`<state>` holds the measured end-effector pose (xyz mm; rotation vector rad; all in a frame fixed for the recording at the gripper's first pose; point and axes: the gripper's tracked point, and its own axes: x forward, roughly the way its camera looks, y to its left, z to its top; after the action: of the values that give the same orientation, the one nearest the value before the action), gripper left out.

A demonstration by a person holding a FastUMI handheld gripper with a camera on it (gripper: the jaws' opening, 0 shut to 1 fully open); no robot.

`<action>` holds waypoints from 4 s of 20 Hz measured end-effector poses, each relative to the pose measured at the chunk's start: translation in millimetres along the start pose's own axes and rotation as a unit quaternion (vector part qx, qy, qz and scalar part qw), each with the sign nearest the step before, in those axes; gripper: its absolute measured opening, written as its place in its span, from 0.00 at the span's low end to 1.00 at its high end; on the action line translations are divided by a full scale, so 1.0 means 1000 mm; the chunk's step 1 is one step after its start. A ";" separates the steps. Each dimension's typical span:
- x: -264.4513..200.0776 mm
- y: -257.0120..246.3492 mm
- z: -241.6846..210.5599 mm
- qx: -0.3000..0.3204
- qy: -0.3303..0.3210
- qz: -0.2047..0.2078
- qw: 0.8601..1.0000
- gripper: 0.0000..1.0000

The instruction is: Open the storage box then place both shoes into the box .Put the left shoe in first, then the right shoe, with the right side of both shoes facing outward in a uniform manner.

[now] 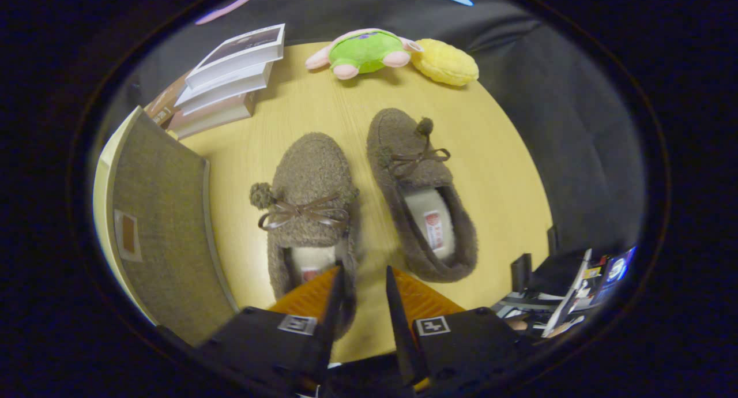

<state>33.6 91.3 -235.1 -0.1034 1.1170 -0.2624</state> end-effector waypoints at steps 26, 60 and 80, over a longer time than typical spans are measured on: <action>-0.017 0.015 -0.005 -0.023 -0.029 0.026 0.999 0.03; -0.107 0.248 -0.031 -0.054 -0.027 0.037 0.997 0.04; -0.151 0.230 -0.029 -0.074 -0.025 0.128 0.989 1.00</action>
<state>-18.3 353.9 -164.6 -0.0968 1.0858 0.0528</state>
